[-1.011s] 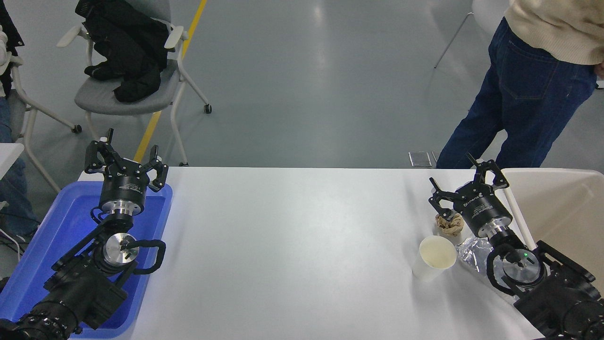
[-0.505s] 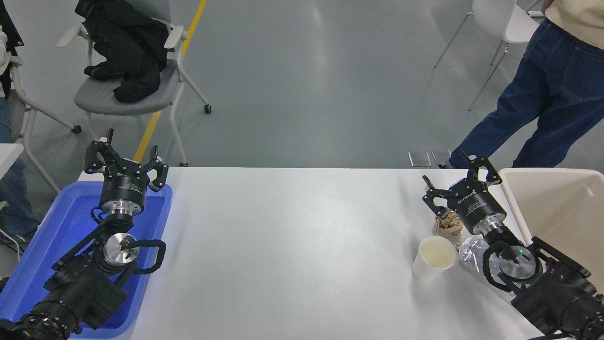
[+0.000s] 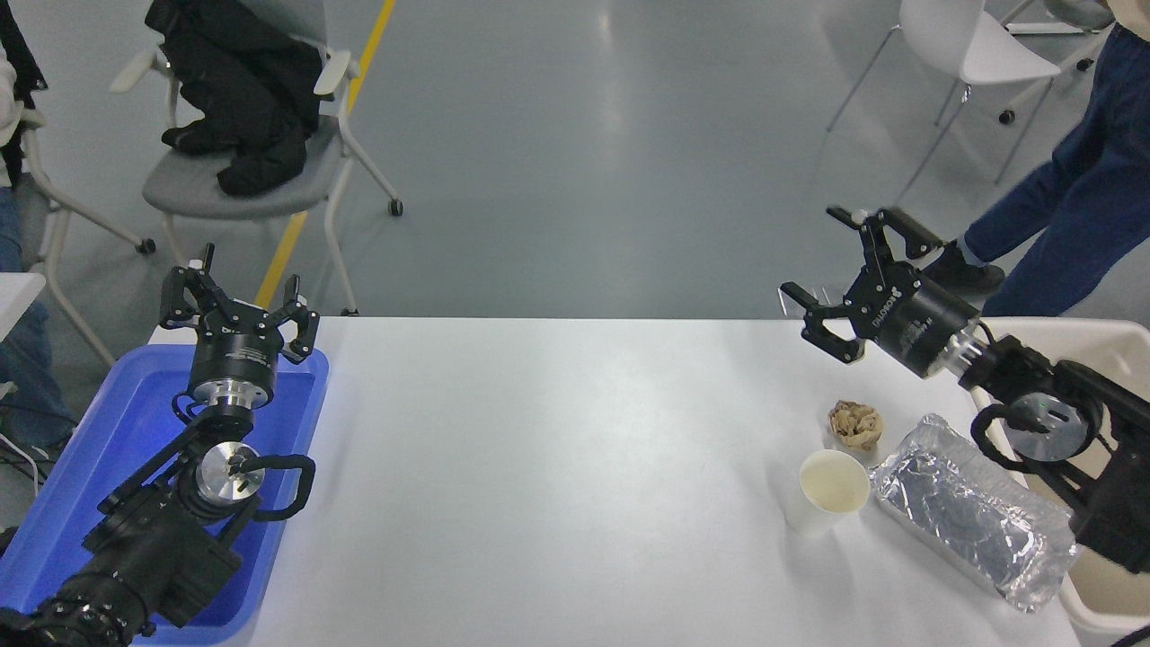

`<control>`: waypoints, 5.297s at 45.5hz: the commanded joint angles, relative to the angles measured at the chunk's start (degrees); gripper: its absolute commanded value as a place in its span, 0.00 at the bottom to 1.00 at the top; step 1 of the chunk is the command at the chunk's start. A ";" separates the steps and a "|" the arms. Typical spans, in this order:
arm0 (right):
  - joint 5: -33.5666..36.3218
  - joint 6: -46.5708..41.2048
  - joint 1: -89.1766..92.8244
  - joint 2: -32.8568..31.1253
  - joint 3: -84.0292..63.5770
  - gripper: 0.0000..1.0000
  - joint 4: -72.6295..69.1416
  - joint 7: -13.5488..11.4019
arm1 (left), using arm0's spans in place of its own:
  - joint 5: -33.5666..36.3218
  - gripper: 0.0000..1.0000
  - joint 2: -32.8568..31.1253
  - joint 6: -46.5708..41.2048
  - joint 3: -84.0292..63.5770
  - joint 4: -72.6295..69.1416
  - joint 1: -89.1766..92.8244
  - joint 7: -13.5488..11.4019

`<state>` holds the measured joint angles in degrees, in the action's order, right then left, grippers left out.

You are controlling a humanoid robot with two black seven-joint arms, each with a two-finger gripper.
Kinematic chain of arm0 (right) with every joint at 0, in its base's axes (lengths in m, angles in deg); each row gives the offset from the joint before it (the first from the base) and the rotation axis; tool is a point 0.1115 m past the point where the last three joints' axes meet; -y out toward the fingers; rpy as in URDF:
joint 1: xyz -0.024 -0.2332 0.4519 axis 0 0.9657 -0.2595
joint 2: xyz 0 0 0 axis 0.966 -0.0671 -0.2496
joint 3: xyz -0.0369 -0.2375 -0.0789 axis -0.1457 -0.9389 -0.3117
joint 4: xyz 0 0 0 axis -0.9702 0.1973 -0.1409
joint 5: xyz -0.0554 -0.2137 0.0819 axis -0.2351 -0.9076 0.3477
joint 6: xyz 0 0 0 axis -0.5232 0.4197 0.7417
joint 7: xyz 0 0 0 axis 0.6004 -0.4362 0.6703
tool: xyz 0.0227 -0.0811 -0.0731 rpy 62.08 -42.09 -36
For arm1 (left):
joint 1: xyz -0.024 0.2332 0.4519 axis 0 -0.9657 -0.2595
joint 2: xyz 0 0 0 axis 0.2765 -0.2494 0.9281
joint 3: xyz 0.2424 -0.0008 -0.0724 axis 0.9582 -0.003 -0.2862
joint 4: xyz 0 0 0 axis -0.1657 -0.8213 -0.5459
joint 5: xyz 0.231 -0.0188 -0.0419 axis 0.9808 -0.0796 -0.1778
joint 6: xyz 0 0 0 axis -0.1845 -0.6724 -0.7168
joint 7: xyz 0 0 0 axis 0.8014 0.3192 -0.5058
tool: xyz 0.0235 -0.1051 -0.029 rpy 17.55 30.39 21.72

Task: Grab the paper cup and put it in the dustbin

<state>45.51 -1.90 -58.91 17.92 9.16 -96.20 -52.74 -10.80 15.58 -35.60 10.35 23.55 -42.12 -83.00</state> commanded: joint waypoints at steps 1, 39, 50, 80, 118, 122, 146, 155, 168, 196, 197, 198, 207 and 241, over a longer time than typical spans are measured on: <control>-4.18 0.43 -16.70 -10.75 -21.12 1.00 -6.96 -0.27 | -0.07 0.99 0.01 0.00 -0.02 0.01 -0.01 0.01; -10.95 -4.58 -92.65 10.60 -104.02 1.00 -33.59 -0.01 | -0.07 0.99 0.01 0.00 -0.02 0.01 -0.01 0.01; -6.30 -12.57 -100.30 15.00 -106.31 1.00 -35.97 -0.27 | -0.07 0.99 0.01 0.00 -0.02 0.01 -0.01 0.01; 0.30 -13.90 -106.45 15.44 -110.00 1.00 -39.40 -0.18 | -0.07 0.99 0.01 0.00 -0.10 -0.07 -0.01 -0.08; -23.08 4.38 -62.96 4.63 -99.02 1.00 -17.34 -0.71 | -0.07 0.99 0.01 0.00 -0.02 -0.07 -0.01 -0.08; -23.08 4.65 -59.53 4.36 -95.33 1.00 -16.28 -1.32 | -0.07 0.99 0.01 0.00 -0.10 0.01 -0.01 -0.08; -23.17 6.49 -48.19 5.15 -86.36 1.00 -12.33 -1.68 | -0.07 0.99 0.01 0.00 -0.10 -0.07 -0.01 -0.08; -23.17 8.33 -44.41 6.56 -84.43 1.00 -10.31 -1.68 | -0.07 0.99 0.01 0.00 -0.10 0.01 -0.01 -0.08; -23.69 9.48 -36.58 7.88 -80.38 1.00 -6.62 -1.68 | -0.07 0.99 0.01 0.00 -0.02 0.01 -0.01 -0.08; -26.07 11.59 -32.10 9.02 -78.54 0.37 -2.84 -1.42 | -0.07 0.99 0.01 0.00 -0.02 0.01 0.08 -0.08; -25.98 11.68 -32.18 9.02 -78.54 0.35 -2.84 -1.42 | -0.07 0.99 0.01 0.00 -0.02 0.01 -0.01 -0.08; -25.89 11.76 -32.19 9.02 -78.54 0.31 -2.84 -1.33 | -0.07 0.99 0.01 0.00 -0.02 0.01 -0.01 -0.08; -25.98 11.50 -32.54 8.93 -78.62 0.00 -3.10 -1.15 | -0.07 0.99 0.01 0.00 -0.02 -0.07 -0.01 -0.08; -24.40 3.95 -72.15 -2.84 -98.20 0.00 -28.93 -0.98 | 0.02 0.99 0.01 0.00 -0.02 0.01 -0.01 0.01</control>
<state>20.27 5.55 -108.27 19.79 -76.51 -111.16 -53.73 -10.80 15.59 -35.60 10.34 23.57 -42.10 -83.08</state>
